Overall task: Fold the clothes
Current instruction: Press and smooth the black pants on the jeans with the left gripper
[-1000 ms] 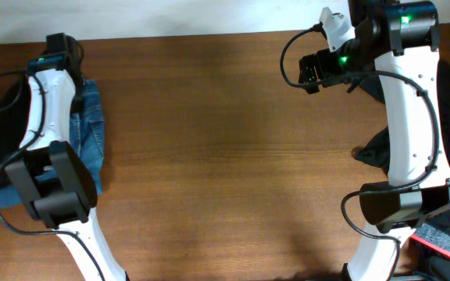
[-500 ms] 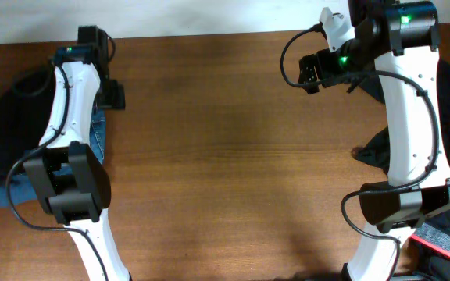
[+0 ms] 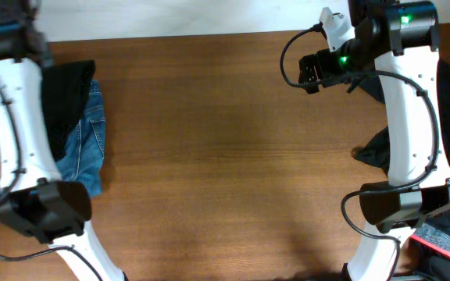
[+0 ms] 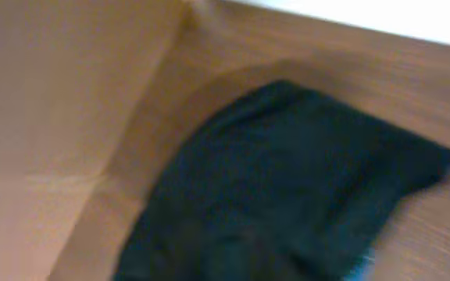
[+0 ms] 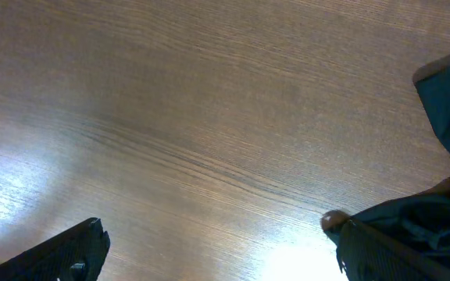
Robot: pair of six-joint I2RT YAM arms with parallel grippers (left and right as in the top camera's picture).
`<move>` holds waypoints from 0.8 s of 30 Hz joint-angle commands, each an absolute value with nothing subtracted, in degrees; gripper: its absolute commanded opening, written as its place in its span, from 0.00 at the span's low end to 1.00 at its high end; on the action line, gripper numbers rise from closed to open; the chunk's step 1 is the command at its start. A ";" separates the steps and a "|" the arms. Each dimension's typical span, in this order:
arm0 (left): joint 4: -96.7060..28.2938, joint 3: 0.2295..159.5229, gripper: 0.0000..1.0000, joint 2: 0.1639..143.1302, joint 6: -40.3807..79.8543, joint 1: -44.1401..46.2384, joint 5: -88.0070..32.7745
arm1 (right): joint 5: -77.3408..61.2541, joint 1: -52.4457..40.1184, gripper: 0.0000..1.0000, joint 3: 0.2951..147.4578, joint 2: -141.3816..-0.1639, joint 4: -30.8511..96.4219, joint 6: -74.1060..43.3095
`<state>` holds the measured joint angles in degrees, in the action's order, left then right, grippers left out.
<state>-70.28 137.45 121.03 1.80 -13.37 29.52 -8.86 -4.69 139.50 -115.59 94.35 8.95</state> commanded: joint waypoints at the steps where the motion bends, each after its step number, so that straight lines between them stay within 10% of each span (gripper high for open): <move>1: -70.32 135.26 0.01 122.19 1.69 -17.50 37.98 | -8.99 -4.43 0.99 140.33 -114.78 94.32 8.47; 24: -63.26 86.65 0.01 122.89 17.74 -14.31 40.99 | -8.97 -4.43 0.99 140.33 -114.78 94.28 8.49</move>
